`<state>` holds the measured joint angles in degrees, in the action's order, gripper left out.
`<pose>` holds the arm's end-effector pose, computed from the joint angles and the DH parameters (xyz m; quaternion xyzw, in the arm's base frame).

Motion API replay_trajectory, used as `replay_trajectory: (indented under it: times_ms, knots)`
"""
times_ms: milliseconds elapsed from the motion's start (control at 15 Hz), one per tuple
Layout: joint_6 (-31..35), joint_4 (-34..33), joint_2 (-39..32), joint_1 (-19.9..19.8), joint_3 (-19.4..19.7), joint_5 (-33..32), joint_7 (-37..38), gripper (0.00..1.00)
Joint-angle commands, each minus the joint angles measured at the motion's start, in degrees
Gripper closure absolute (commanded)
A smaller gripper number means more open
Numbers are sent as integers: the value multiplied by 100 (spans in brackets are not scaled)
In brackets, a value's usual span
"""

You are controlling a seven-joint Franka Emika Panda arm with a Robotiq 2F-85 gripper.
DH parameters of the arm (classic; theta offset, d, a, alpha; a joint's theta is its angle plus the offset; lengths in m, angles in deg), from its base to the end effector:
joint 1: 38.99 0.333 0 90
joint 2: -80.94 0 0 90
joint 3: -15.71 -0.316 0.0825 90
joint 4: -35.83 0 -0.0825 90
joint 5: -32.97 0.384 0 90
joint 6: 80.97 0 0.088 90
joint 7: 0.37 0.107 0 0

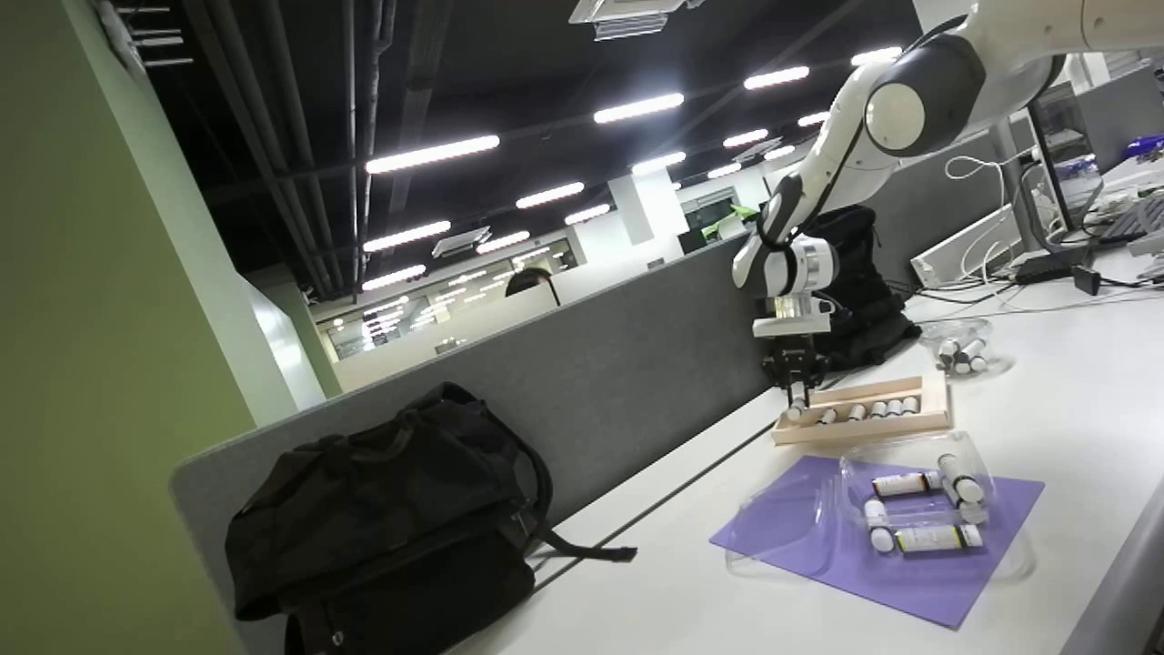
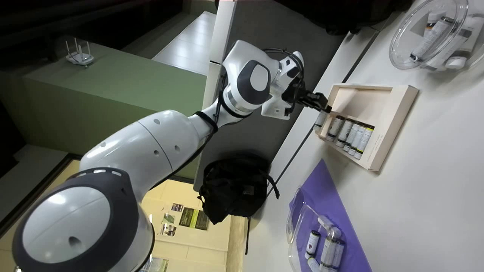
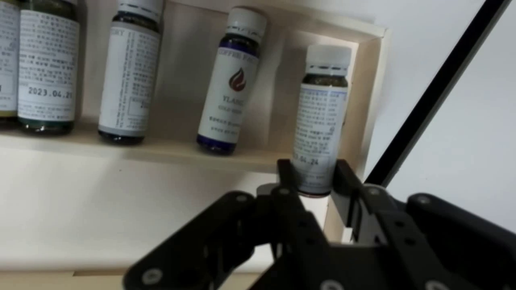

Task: Take a bottle from the bowl and put it in the left compartment of the box

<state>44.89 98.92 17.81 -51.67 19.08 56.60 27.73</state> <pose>0.7444 -0.1845 0.1368 -0.8731 0.4670 0.0165 0.1389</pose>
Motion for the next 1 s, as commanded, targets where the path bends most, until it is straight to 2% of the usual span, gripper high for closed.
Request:
replay_trajectory:
  times_ms: [0, 933]
  knots:
    - [-177, -223, -56, 11, -47, -11, 229, 88]
    - [-565, -416, -242, 98, 148, -152, 789, 88]
